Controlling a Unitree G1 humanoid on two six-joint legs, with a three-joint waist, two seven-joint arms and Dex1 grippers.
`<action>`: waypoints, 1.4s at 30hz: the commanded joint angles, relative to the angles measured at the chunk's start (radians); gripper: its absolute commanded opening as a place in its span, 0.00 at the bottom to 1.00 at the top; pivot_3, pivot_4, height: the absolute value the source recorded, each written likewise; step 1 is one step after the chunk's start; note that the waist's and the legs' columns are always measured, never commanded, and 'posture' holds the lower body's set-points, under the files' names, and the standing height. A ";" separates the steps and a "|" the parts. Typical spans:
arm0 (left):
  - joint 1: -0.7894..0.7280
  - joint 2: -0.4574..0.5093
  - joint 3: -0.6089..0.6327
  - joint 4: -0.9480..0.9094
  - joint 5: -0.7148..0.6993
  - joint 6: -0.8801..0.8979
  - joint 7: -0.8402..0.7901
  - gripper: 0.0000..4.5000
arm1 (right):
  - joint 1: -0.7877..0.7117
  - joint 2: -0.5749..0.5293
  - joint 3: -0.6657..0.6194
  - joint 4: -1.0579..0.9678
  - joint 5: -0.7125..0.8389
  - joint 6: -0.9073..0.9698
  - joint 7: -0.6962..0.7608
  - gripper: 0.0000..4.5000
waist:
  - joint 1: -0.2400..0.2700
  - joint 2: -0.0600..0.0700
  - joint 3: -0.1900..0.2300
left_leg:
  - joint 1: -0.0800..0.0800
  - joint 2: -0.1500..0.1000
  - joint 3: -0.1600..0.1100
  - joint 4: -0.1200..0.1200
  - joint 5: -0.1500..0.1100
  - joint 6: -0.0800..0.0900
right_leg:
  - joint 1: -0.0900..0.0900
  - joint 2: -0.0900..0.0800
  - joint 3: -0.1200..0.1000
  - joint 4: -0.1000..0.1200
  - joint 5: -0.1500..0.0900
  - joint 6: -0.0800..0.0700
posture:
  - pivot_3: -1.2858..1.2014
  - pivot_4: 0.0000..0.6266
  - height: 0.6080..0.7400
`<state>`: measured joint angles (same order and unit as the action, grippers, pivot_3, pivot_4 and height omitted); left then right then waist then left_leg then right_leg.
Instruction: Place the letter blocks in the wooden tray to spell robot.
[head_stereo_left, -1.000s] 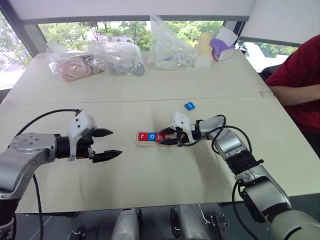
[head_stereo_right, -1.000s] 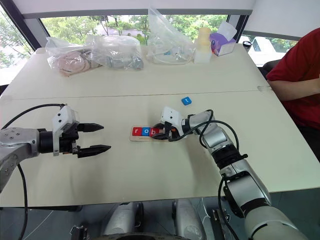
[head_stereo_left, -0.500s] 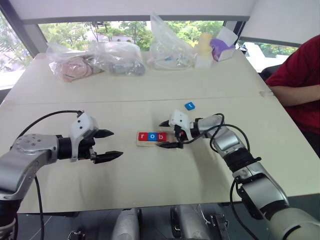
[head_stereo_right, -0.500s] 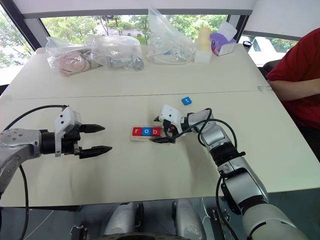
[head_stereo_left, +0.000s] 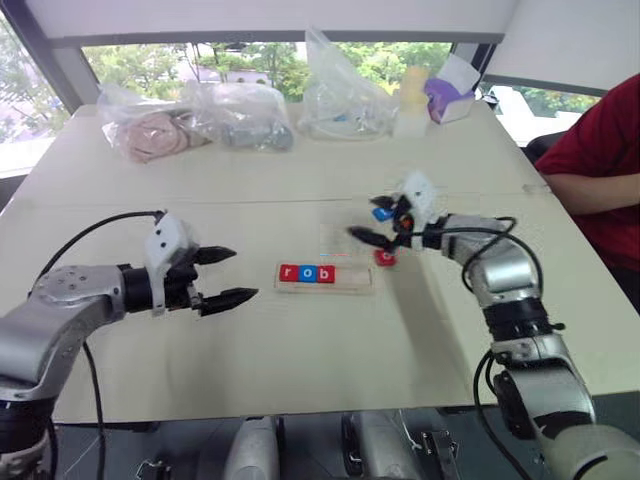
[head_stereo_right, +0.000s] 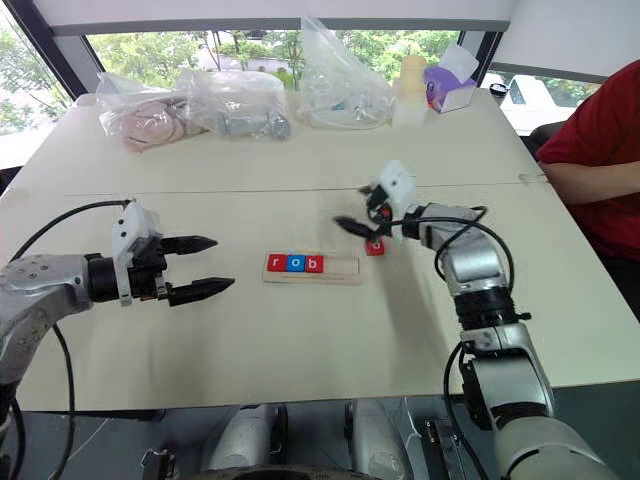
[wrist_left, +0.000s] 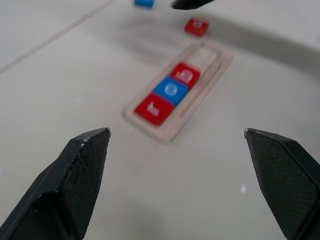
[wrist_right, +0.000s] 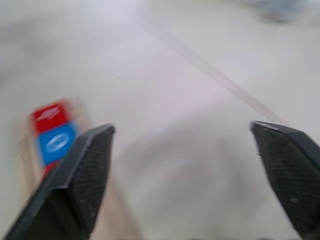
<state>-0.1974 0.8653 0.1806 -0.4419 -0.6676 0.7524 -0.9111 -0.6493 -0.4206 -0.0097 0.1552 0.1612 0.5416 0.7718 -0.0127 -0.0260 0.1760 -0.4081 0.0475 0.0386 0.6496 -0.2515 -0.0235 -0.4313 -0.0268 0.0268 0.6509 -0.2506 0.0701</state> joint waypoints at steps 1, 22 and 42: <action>-0.033 -0.009 0.003 -0.062 -0.054 0.033 0.018 1.00 | 0.087 0.018 -0.059 -0.214 0.020 0.182 -0.147 0.99 | -0.003 0.000 0.000 | 0.000 0.000 0.000 0.000 0.000 0.000 | 0.000 0.000 0.000 0.000 0.000 0.000 | 0.52 0.24 0.98; -0.133 -0.047 -0.135 0.010 0.052 -0.030 0.006 1.00 | 0.208 0.316 -0.058 -0.401 -0.064 0.621 -0.671 0.99 | -0.006 -0.001 -0.001 | 0.001 0.000 -0.001 0.001 0.001 -0.001 | 0.001 0.002 0.001 0.000 -0.001 -0.004 | 0.52 0.24 0.98; -0.102 -0.063 -0.156 -0.005 0.086 -0.059 0.016 1.00 | 0.208 0.286 -0.091 -0.524 -0.034 0.704 -0.697 0.26 | -0.005 -0.001 -0.001 | 0.001 0.000 -0.002 0.000 0.001 -0.001 | 0.001 0.002 0.000 -0.001 -0.001 -0.002 | 0.52 0.24 0.98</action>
<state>-0.2977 0.8000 0.0210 -0.4152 -0.5800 0.7107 -0.8865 -0.4428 -0.1251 -0.0757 -0.2800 0.1151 1.2057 0.0781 -0.0180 -0.0270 0.1749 -0.4081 0.0475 0.0367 0.6495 -0.2508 -0.0244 -0.4308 -0.0248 0.0267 0.6503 -0.2513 0.0681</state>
